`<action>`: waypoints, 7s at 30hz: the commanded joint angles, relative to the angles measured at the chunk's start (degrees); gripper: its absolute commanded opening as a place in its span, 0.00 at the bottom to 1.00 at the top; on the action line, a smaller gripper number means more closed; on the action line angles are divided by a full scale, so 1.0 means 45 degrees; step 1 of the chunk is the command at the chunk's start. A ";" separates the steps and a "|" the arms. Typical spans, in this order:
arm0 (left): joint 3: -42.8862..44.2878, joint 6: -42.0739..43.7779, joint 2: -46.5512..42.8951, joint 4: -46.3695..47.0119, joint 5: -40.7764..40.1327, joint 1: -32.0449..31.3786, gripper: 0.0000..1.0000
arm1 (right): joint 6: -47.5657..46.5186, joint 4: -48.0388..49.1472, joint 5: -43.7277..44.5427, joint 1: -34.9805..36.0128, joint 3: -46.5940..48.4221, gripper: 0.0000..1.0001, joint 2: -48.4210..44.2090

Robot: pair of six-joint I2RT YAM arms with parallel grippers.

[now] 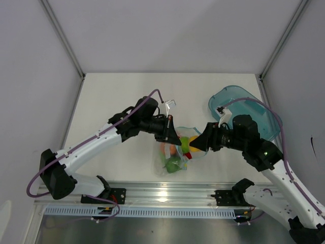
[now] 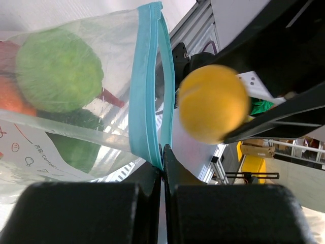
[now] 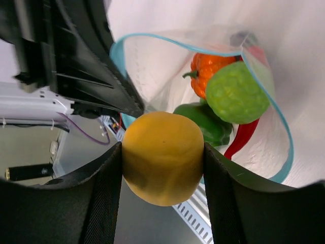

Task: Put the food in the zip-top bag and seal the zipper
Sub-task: Pick up the fake fruit from the bin, then place the fake fruit in the zipper food storage bag, then adjust the zipper food storage bag at the center of the board.

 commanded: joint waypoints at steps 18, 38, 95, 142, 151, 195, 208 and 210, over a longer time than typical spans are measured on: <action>-0.0044 -0.0511 -0.1285 -0.0067 -0.0724 0.0075 0.01 | 0.0249 -0.0240 0.2816 0.1976 0.0916 0.99 0.1248; -0.0259 -0.3166 -0.1793 0.1652 -0.3770 0.0114 0.00 | 0.0836 -0.0827 0.1858 0.2852 0.0448 0.70 -0.0299; -0.1764 0.0054 -0.5759 -0.1591 -0.9846 0.1149 0.82 | -0.4515 -0.2058 0.6118 0.5062 0.3770 0.00 0.3415; -0.3046 -0.0257 -0.7318 -0.1923 -0.8087 0.2536 0.01 | -0.4888 -0.0967 0.6201 0.2405 0.3265 0.00 0.4078; -0.5529 -0.0765 -0.7201 -0.1143 -0.7270 0.2536 0.01 | -0.5471 -0.0709 0.5375 0.2347 0.2264 0.00 0.4428; -0.0082 1.4995 -0.1969 0.2627 0.1110 -0.0081 1.00 | -0.5063 -0.0984 0.1470 0.1995 0.3299 0.00 0.4644; 0.0386 1.6598 0.0316 0.2004 0.1914 -0.0062 0.99 | -0.5082 -0.0964 0.1254 0.1683 0.3456 0.00 0.4585; 0.0347 1.6599 0.0472 0.1809 0.1893 -0.0062 0.98 | -0.5141 -0.1003 0.1274 0.1644 0.3475 0.00 0.4566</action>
